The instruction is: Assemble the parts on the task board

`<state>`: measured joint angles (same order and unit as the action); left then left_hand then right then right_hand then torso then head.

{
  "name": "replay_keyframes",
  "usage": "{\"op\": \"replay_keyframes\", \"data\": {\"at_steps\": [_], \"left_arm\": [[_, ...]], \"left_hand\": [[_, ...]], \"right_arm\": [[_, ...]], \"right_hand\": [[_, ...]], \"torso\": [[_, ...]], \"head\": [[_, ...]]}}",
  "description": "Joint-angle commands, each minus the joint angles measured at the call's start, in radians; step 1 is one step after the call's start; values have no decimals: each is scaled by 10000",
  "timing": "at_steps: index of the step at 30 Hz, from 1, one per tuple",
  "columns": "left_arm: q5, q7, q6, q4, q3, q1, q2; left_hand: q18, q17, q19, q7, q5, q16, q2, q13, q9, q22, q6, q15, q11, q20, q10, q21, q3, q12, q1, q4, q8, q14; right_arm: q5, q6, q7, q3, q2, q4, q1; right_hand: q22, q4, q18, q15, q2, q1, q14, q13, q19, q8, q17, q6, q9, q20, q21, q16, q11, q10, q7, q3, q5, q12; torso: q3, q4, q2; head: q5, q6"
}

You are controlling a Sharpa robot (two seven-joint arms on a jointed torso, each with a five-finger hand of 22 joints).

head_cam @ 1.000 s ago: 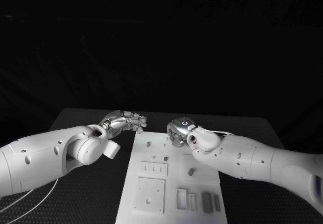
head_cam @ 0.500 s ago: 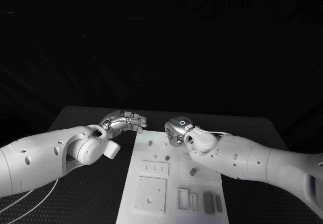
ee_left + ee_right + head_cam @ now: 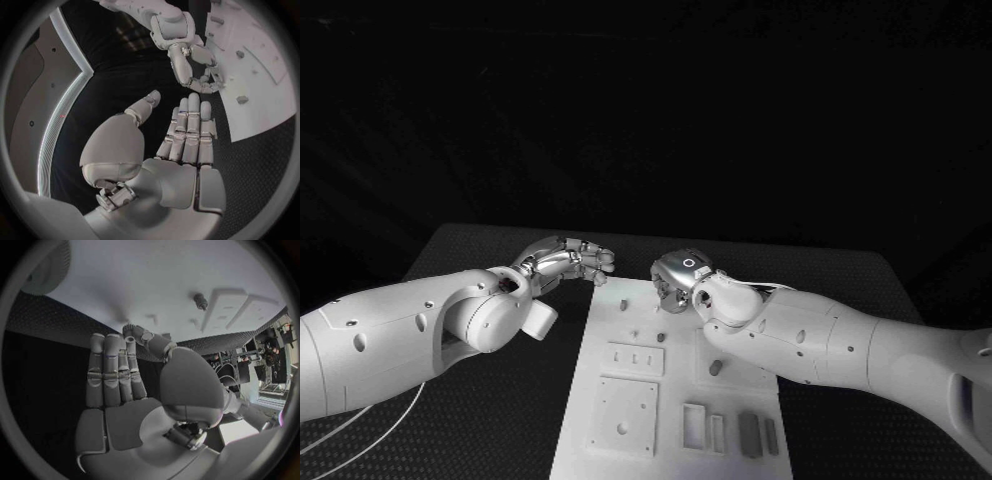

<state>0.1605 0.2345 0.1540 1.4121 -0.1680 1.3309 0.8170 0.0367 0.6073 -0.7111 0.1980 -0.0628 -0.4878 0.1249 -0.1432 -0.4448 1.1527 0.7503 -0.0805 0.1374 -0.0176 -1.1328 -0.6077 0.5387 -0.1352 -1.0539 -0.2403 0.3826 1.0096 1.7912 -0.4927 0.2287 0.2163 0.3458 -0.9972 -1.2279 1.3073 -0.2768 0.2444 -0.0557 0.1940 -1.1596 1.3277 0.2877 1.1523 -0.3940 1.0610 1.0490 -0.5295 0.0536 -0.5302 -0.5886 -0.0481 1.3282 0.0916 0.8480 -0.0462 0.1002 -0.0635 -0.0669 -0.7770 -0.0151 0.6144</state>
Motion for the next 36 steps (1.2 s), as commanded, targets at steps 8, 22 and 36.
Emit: {"op": "replay_keyframes", "data": {"at_steps": [8,22,36], "left_arm": [[3,53,-105,2,9,12,-71],[4,23,-127,-61,6,10,-151],[3,-4,-42,-51,5,10,-115]], "left_hand": [[161,16,97,2,41,63,41,-18,-14,-16,-38,5,-34,5,35,-53,-5,45,77,35,-45,-52],[158,22,99,3,41,68,35,-22,-19,-22,-38,5,-32,4,33,-59,-5,53,80,41,-50,-50],[152,32,102,19,42,77,29,-26,-26,-32,-48,5,-20,3,34,-70,-14,68,110,66,-65,-46]], "right_arm": [[46,392,128,2,-86,148,3],[-494,428,18,15,-122,241,67],[-959,-92,73,15,-7,184,64]], "right_hand": [[232,-12,174,-67,34,-39,10,562,-31,59,-23,67,-28,-67,-54,-66,36,148,22,89,-45,19],[208,29,172,128,126,148,-250,485,-279,433,-194,-473,20,13,-42,-19,-190,-450,240,81,-12,-370],[169,475,169,757,910,235,-669,-466,-745,1247,-470,-1999,355,208,88,-72,-857,-2724,848,-482,-21,-393]], "torso": [[-14,-5,-6],[-24,-13,-14],[2,22,-13]], "head": [[-23,33],[-32,25],[25,-14]]}}
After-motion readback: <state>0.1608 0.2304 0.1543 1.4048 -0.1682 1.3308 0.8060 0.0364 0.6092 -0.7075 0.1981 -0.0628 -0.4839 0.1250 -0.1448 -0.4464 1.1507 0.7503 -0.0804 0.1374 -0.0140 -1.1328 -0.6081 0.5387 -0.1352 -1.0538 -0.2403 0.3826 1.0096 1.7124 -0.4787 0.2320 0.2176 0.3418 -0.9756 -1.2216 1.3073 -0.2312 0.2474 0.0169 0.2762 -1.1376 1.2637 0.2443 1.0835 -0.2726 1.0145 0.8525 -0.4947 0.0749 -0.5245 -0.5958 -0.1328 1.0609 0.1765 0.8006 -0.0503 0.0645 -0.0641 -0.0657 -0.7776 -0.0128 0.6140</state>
